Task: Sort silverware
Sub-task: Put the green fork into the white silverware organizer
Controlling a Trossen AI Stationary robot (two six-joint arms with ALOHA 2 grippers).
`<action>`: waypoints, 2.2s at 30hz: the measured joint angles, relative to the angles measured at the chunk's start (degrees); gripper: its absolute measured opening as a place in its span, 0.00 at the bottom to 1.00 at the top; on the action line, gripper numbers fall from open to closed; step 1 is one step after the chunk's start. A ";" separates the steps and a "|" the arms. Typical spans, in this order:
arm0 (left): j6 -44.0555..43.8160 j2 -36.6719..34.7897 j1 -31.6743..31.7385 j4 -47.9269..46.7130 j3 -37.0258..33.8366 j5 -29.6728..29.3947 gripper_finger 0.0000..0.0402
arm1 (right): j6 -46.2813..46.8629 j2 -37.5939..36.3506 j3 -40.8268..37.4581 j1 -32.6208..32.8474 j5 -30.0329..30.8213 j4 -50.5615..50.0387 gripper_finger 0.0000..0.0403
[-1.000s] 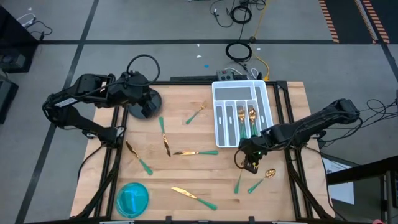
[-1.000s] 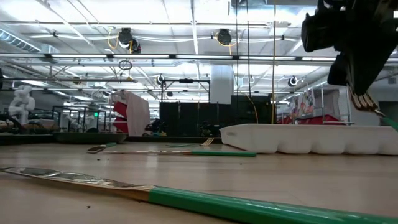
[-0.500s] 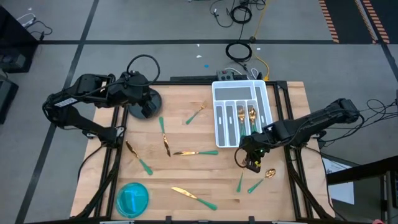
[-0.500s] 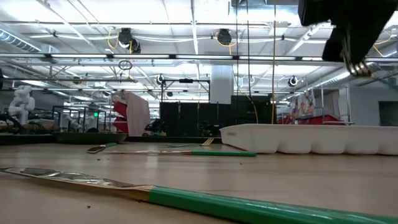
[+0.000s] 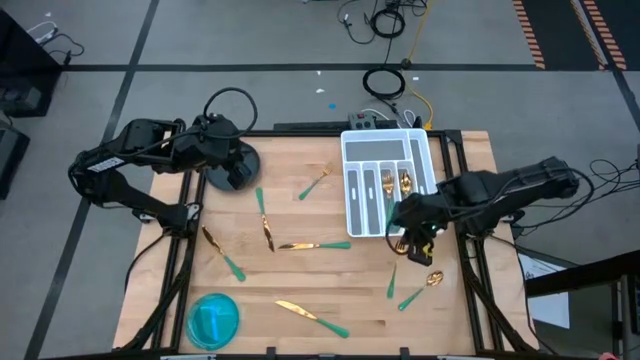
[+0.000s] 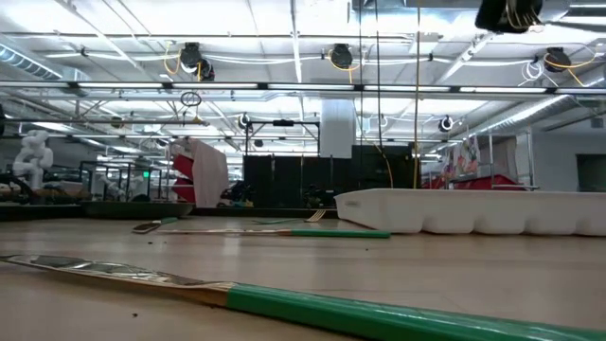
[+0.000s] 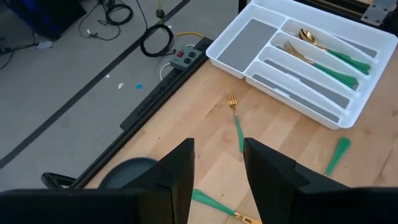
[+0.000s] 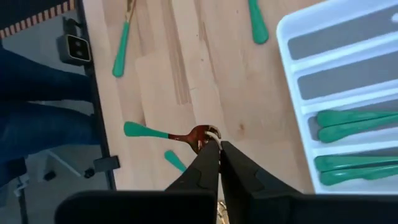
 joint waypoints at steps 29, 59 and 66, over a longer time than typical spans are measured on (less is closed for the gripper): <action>-0.50 0.00 0.00 0.02 0.00 0.00 0.36 | -16.01 0.00 28.17 -15.40 -3.59 -19.53 0.00; -2.03 2.51 0.00 0.02 -0.02 0.00 0.36 | -38.84 2.89 35.32 -35.94 -11.24 -22.34 0.00; -2.03 2.54 0.00 0.02 -0.02 0.00 0.36 | -46.53 4.49 35.32 -42.41 -11.24 -22.32 0.00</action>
